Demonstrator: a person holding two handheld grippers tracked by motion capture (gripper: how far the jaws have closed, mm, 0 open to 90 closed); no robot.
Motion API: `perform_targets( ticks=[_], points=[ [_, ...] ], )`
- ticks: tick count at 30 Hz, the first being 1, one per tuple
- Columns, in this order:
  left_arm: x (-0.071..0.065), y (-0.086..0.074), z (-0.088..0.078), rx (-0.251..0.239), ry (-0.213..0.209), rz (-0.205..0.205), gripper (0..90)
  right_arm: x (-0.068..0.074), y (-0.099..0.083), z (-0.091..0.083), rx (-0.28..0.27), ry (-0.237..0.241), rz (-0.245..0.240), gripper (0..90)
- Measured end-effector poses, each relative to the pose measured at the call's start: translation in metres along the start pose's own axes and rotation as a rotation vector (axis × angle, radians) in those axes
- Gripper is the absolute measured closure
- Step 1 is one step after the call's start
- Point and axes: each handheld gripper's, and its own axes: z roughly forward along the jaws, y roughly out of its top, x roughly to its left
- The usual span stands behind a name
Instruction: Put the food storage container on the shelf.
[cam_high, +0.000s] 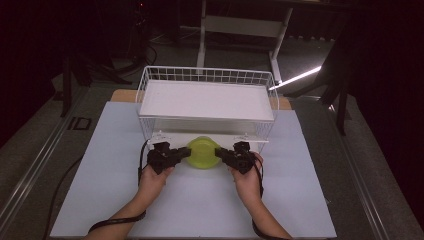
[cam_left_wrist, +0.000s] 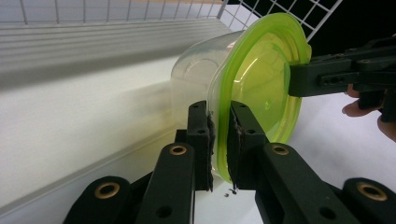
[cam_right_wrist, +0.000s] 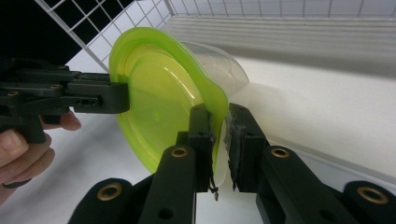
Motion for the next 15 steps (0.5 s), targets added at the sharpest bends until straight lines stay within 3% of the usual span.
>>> perform_targets(
  ticks=[3,15],
  points=[
    [0.003,-0.001,0.003,-0.003,0.003,-0.017,81.3,-0.002,0.001,0.004,0.011,0.004,0.019,80.7],
    [0.010,0.002,0.008,-0.014,0.002,-0.037,81.3,-0.005,0.007,0.013,0.002,-0.032,-0.013,80.1]
  ],
)
